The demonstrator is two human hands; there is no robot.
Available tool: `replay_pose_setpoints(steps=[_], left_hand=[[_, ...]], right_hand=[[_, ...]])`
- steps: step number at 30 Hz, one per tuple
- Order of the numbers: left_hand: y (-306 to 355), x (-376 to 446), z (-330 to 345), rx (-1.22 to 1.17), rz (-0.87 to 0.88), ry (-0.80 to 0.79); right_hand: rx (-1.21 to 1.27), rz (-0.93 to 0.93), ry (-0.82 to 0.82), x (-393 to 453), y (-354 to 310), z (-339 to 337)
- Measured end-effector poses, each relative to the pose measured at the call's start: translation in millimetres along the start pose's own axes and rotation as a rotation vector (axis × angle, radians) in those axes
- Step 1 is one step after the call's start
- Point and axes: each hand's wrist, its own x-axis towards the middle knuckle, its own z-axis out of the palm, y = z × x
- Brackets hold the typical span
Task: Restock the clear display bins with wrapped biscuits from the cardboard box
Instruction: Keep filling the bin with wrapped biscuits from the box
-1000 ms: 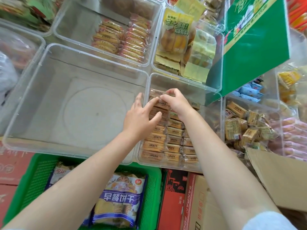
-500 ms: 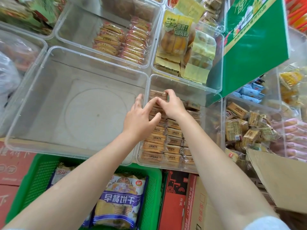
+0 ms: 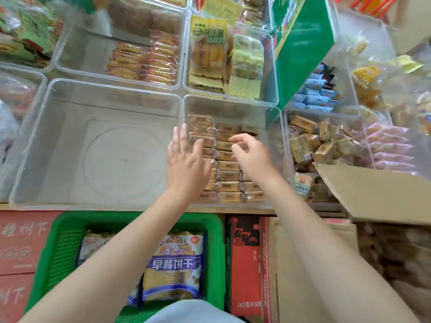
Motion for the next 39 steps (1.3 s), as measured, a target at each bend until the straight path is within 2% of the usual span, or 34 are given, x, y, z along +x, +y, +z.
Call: replay_pose_setpoints(steps=[2,5,10,12,14,16,18,20,23,24,27,29,33,39], left_hand=[[39,-35,0,-0.166,0.130,0.036],[106,-88,7,-0.399,0.230,-0.065],[203,-168,22,-0.599,0.211,-0.273],[230,-191,30,-0.617,0.190,-0.307],[248,-204,39,-0.615,0.158,-0.326],[258,-210,45,-0.661,0.078,-0.329],[260,-212,46,-0.752,-0.012,-0.323],[257,-211,49,-0.809,-0.053,-0.306],[253,-210,51,-0.850,-0.073,-0.300],[254,-211,51,-0.849,-0.078,-0.296],[256,-212,53,-0.861,-0.101,-0.280],[257,-212,54,-0.876,-0.111,-0.271],[258,-213,56,-0.884,-0.122,-0.249],[256,-211,61,-0.912,-0.119,-0.230]], right_hand=[[0.087,-0.041,0.072,-54,11,-25],[0.098,-0.087,0.249,-124,32,-66],[0.200,-0.158,0.542,-204,67,-133],[0.196,-0.111,0.566,-223,91,-158],[0.124,0.003,0.505,-233,126,-177],[0.003,0.134,0.417,-239,166,-188],[-0.078,0.205,0.406,-241,201,-193],[-0.161,0.202,0.464,-239,222,-195],[-0.487,0.165,0.642,-230,239,-198],[-0.570,0.201,0.636,-228,243,-200],[-0.653,0.315,0.482,-221,252,-204],[-0.695,0.273,0.485,-219,260,-205],[-0.785,0.214,0.598,-215,268,-211],[-0.846,0.059,0.631,-220,248,-212]])
